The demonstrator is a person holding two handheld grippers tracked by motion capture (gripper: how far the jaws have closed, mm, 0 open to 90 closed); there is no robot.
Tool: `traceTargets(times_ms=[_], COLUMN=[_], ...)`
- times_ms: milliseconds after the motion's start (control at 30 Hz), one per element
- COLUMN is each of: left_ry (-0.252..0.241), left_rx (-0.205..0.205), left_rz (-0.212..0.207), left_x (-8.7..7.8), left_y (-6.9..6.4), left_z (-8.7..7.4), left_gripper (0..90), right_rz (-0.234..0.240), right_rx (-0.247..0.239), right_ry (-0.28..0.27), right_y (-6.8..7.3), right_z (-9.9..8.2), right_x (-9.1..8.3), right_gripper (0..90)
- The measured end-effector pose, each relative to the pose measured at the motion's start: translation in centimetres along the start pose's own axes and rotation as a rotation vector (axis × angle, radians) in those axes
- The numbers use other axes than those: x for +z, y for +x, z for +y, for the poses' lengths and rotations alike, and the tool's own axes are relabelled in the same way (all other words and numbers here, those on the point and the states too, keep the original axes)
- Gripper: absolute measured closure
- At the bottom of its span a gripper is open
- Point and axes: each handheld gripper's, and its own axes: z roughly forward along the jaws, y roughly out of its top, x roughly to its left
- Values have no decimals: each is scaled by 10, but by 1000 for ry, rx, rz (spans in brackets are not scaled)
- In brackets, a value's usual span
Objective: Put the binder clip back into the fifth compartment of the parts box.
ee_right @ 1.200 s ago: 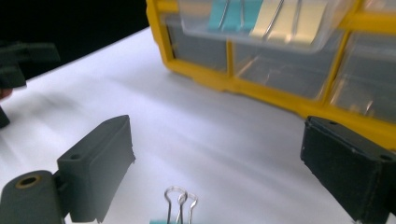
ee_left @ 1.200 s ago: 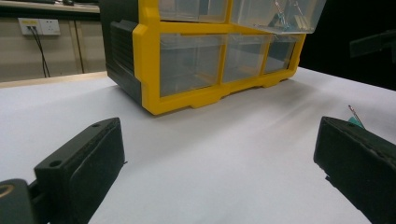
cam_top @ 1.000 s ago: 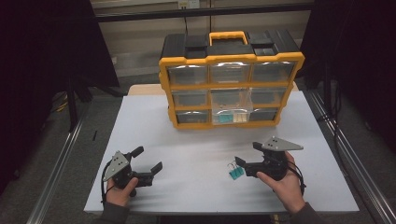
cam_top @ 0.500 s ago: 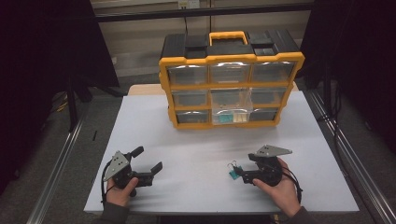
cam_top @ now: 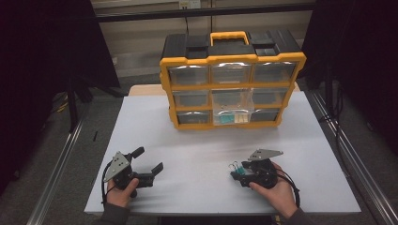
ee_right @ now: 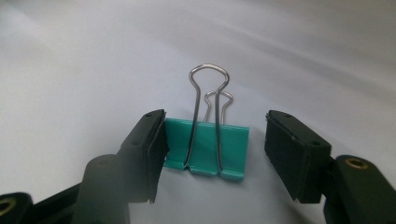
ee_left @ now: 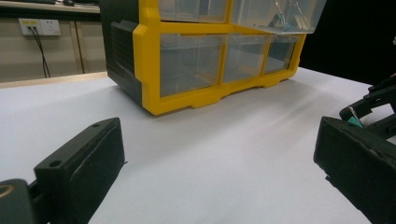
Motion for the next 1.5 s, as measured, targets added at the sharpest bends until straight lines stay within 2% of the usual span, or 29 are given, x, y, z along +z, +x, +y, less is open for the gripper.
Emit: traceTargets(times_ms=[100, 167, 267, 500, 633, 867, 1167, 1500], left_ry=[0, 6, -1, -1, 4, 2, 2, 2], left_rx=[0, 10, 1, 2, 9, 8, 7, 8], left_rz=[-1, -2, -1, -1, -1, -7, -7, -10], left_x=[0, 0, 0, 0, -1, -1, 0, -1], left_y=[0, 1, 0, 0, 1, 1, 1, 1], left_z=[0, 0, 0, 0, 0, 0, 0, 0], left_gripper=[19, 19, 19, 19, 19, 19, 19, 19], right_rz=[3, 3, -4, 6, 11, 5, -8, -12], right_rx=[-17, -16, -38, -3, -3, 0, 12, -2], right_ry=[10, 11, 1, -41, -69, -165, -298, -362], right_y=[1, 2, 2, -5, -8, -10, -14, -15], right_z=[0, 0, 0, 2, 3, 9, 25, 39], right_x=[1, 1, 1, -6, -11, -22, -46, -59], right_gripper=[417, 472, 488, 504, 505, 505, 505, 505])
